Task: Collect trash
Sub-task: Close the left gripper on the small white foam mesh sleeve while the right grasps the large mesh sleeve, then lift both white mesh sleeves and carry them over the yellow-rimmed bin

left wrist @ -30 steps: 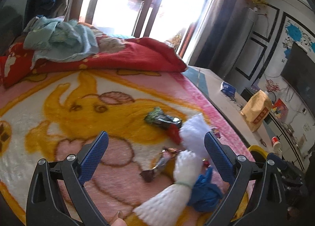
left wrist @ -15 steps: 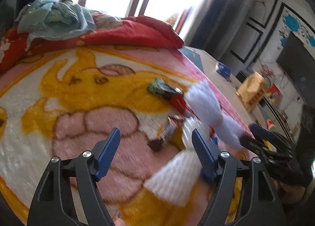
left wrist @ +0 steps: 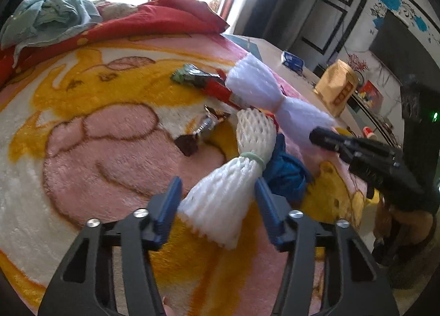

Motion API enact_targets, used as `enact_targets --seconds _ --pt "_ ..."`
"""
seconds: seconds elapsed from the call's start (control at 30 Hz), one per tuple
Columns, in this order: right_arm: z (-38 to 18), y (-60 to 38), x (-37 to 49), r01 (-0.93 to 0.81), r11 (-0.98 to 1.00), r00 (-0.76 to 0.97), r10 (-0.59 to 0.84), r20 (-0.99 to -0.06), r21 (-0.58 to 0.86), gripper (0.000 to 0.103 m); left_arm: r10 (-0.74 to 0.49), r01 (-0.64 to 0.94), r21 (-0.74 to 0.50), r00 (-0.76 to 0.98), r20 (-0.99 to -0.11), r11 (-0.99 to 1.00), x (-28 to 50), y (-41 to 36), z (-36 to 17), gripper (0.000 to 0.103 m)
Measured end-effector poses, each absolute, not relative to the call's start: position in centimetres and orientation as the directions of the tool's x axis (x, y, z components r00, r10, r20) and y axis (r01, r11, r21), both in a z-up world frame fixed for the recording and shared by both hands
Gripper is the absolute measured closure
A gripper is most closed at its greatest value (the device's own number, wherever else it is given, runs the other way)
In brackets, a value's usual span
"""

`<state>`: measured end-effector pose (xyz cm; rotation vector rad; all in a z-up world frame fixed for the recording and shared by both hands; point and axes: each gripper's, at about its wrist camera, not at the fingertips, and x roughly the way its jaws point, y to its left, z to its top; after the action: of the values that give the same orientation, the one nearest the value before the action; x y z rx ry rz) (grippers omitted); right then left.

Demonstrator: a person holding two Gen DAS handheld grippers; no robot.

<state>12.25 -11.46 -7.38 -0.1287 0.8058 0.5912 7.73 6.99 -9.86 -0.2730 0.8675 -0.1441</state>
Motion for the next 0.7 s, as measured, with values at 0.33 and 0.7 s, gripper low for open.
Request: enact_targets --seconds 0.33,0.7 --pt "-5.3 -13.0 11.8 -0.54 0.818 0.545 0.521 -0.658 0.2 0.103 -0.253 0.01 -0.342 0.693 -0.675 0.94 7.2 7.9 -7.8 0.085" --pt "-8.5 -11.7 12.1 -0.554 0.829 0.538 0.425 -0.728 0.074 0.071 -0.263 0.009 -0.383 0.743 -0.616 0.924 6.8 8.9 -5.0 0.085"
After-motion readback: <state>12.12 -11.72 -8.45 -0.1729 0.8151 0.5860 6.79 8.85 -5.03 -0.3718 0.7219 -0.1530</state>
